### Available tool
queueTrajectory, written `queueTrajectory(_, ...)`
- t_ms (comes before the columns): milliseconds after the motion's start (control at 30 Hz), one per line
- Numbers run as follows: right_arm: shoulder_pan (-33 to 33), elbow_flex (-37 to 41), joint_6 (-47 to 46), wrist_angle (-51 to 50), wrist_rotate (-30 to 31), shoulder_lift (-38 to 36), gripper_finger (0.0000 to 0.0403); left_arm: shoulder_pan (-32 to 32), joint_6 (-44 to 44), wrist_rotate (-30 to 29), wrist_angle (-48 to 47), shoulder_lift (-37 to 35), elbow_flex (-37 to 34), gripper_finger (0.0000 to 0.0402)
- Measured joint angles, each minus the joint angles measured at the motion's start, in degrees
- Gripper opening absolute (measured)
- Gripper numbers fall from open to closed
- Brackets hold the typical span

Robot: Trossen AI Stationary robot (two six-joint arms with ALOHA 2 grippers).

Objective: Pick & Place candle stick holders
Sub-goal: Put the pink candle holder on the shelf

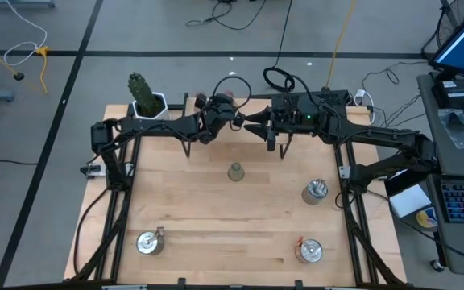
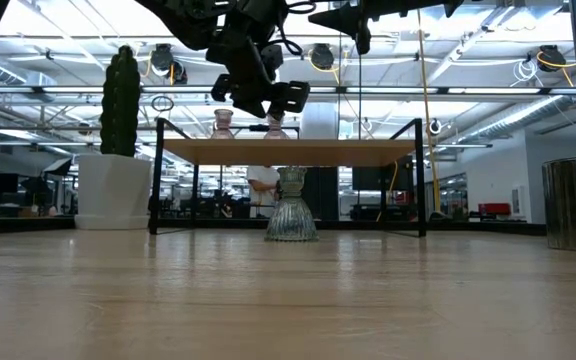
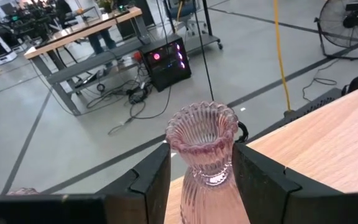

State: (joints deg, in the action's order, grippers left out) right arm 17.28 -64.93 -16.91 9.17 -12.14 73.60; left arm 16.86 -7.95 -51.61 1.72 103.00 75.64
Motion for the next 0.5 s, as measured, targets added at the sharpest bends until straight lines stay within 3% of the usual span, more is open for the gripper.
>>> queueTrajectory(500, 0.00, 0.00, 0.04, 0.00, 0.00, 0.02, 0.0160, -1.70, 2.56, -1.65, -0.20, 0.00, 0.00, 0.0170)
